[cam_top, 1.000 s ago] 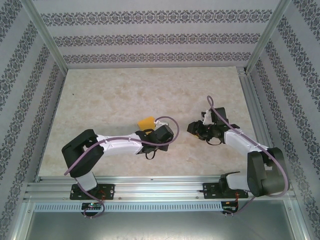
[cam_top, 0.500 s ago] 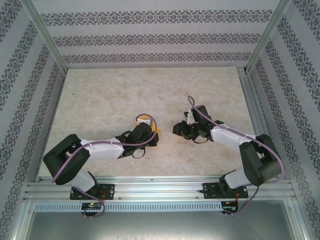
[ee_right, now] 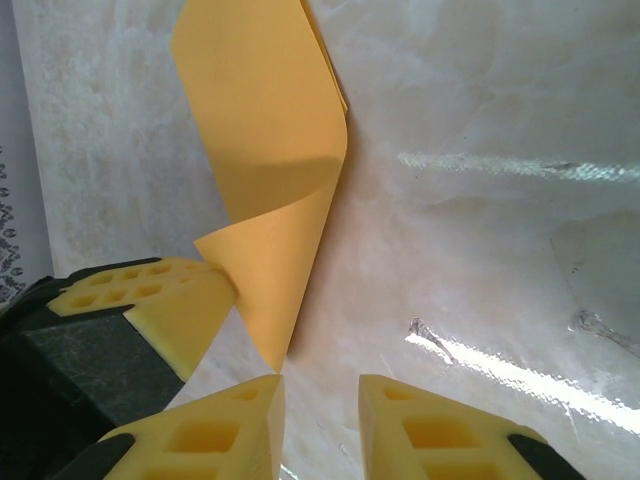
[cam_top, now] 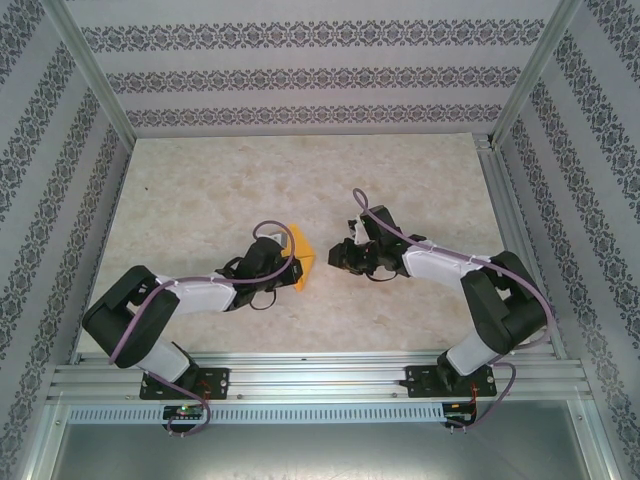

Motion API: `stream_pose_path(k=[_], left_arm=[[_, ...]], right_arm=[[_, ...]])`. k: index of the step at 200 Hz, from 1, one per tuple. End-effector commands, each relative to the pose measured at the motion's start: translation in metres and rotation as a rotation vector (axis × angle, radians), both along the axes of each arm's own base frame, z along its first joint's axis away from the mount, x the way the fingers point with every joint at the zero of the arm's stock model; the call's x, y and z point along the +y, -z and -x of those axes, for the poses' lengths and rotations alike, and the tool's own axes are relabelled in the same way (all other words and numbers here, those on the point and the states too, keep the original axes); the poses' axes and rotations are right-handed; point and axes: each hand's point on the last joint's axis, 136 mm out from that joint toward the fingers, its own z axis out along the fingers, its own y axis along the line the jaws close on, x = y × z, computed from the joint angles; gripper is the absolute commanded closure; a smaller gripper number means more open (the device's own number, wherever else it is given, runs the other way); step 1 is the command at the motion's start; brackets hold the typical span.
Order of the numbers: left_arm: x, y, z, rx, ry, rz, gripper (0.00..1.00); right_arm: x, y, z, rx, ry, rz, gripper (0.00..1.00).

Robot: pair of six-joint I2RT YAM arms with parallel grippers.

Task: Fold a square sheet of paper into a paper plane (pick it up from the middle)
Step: Third fold the triangle at the center of the table.

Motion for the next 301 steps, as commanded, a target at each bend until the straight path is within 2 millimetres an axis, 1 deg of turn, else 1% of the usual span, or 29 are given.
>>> stream_pose_path(k=[1,26,75,109,157,194,223,249,272,301], left_arm=[[0.002,-0.004,-0.008,-0.033,0.025,0.032,1.00],[0.011,0.004,-0.010,-0.017,0.011,0.031,1.00],[0.022,0.015,-0.019,0.008,0.021,0.047,1.00],[0.033,0.020,-0.025,0.018,0.010,0.046,1.00],[0.031,0.024,-0.030,0.034,0.032,0.067,1.00],[0.032,0.025,-0.028,0.039,0.025,0.082,1.00],[0.032,0.023,-0.028,0.038,0.023,0.083,1.00],[0.036,0.023,-0.027,0.038,0.005,0.069,1.00],[0.044,0.023,-0.024,0.031,-0.026,0.049,1.00],[0.044,0.022,-0.025,0.029,-0.022,0.041,1.00]], right_arm=[[0.013,-0.008,-0.012,-0.035,0.008,-0.021,0.74],[0.024,-0.008,-0.013,-0.034,-0.011,-0.025,0.75],[0.048,-0.006,-0.015,-0.024,-0.057,-0.033,0.75],[0.057,-0.002,-0.015,-0.010,-0.070,-0.040,0.76],[0.079,-0.006,-0.016,-0.011,-0.096,-0.073,0.77],[0.097,-0.006,-0.020,-0.004,-0.103,-0.115,0.82],[0.103,0.003,-0.024,0.016,-0.091,-0.118,0.85],[0.101,0.012,-0.027,0.027,-0.077,-0.093,0.86],[0.104,0.013,-0.026,0.032,-0.090,-0.097,0.87],[0.104,0.016,-0.026,0.040,-0.096,-0.087,0.87]])
